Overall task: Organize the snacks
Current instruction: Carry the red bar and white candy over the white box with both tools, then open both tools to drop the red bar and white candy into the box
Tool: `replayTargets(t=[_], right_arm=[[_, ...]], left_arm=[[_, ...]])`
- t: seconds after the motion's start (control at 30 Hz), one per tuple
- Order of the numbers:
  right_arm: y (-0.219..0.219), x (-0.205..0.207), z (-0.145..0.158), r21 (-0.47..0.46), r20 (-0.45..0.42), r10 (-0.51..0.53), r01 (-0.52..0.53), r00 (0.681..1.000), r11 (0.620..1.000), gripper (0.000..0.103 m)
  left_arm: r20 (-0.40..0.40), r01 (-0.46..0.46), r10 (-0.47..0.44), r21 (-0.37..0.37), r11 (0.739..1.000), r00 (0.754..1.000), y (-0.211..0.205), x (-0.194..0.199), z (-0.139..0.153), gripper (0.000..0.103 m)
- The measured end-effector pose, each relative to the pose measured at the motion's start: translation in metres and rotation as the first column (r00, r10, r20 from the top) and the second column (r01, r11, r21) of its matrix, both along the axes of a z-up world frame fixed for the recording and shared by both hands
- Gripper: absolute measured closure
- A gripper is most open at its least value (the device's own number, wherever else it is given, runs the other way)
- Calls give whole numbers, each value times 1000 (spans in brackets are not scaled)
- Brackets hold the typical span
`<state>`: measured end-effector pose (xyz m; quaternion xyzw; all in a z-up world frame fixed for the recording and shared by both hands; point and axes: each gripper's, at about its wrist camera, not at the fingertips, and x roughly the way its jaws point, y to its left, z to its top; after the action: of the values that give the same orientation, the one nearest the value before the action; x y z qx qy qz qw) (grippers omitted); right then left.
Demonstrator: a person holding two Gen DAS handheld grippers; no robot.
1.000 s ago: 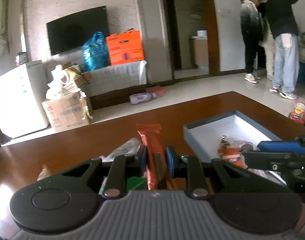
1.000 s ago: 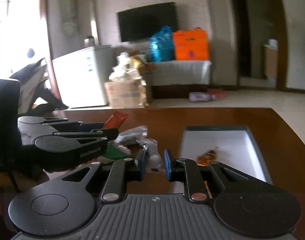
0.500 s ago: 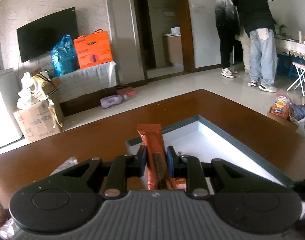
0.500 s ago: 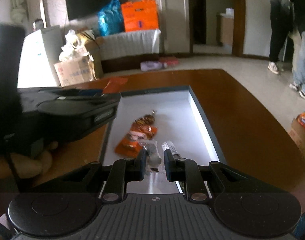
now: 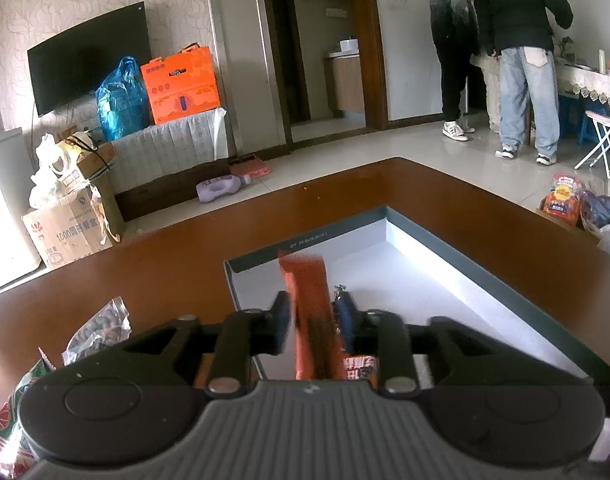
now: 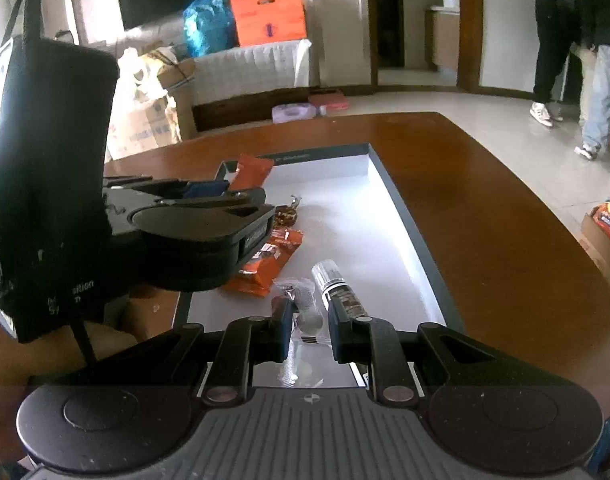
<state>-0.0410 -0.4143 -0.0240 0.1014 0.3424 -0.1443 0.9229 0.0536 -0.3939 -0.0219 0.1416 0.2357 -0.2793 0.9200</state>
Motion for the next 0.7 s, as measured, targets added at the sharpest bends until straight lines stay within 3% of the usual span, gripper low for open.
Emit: replayTargets(t=[0.07, 0.1, 0.27, 0.47, 0.7], right_arm=[[-2, 0, 0, 7, 8, -8, 8, 1000, 1000, 81], [-2, -1, 0, 8, 9, -11, 11, 1000, 1000, 78], [-1, -3, 0, 6, 20, -27, 27, 999, 1000, 67], [2, -7, 0, -9, 30, -32, 32, 999, 999, 60], [18, 1, 7, -56, 54, 5, -2, 999, 998, 52]], left_arm=[[31, -9, 9, -7, 1000, 999, 3, -4, 3, 32], [57, -14, 15, -15, 1000, 998, 4, -6, 3, 25], [66, -13, 16, -38, 999, 998, 6, -7, 7, 16], [61, -47, 50, -53, 997, 997, 16, -11, 9, 15], [36, -112, 117, -114, 987, 993, 78, -32, 22, 15]])
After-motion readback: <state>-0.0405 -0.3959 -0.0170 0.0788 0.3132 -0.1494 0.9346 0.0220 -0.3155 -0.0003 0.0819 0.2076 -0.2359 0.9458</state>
